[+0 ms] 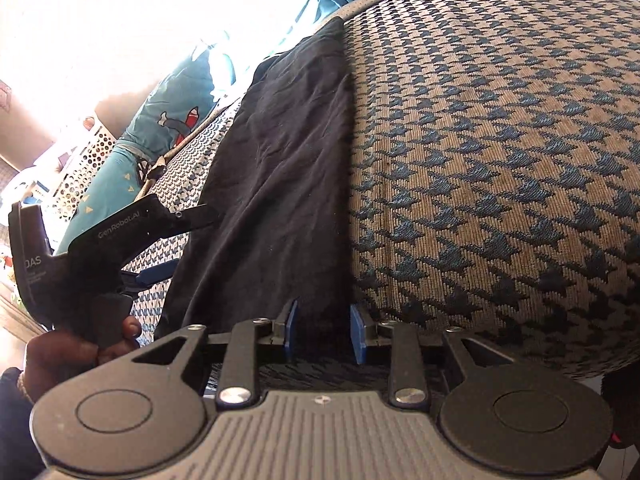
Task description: Fold clothes
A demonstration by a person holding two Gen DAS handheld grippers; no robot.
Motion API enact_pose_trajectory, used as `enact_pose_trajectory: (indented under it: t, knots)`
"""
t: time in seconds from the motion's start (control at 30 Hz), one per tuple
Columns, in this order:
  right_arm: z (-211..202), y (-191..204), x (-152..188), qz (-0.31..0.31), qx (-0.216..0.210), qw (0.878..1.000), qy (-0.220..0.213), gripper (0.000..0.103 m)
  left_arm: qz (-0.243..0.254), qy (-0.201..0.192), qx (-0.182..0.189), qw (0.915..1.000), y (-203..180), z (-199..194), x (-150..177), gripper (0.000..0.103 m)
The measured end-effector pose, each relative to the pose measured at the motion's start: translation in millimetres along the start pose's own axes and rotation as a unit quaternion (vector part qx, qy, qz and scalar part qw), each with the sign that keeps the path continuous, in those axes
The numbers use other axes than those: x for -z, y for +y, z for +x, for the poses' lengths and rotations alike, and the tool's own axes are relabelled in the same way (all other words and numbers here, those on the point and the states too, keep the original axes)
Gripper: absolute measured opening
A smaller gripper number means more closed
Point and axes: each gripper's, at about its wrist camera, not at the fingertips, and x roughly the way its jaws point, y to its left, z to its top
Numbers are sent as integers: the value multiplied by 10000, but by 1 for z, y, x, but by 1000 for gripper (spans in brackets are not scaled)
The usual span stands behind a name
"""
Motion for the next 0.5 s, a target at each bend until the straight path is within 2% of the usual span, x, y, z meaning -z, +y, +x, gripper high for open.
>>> enact_pose_trajectory:
  t: [0.03, 0.13, 0.17, 0.3, 0.43, 0.5]
  knots:
    - [1, 2, 1, -58, -2, 10000, -7, 29, -10, 1, -57, 10000, 0, 1, 0, 103]
    - [5, 6, 2, -238, 20, 9997, -12, 11, -25, -29, -255, 9997, 0, 3, 0, 103]
    - [4, 6, 3, -266, 36, 9996, -16, 8, -21, -37, -324, 9995, 1, 3, -1, 103]
    - [-3, 13, 6, -630, 214, 9978, -3, 6, 133, -40, -727, 9973, 0, 6, 0, 103]
    - [-11, 11, 7, -615, 221, 9979, -13, 6, 254, -20, -944, 9952, -2, 9, 1, 103]
    - [-11, 12, 8, -698, 279, 9972, 5, 6, 282, -23, -1190, 9925, -1, 11, 1, 103]
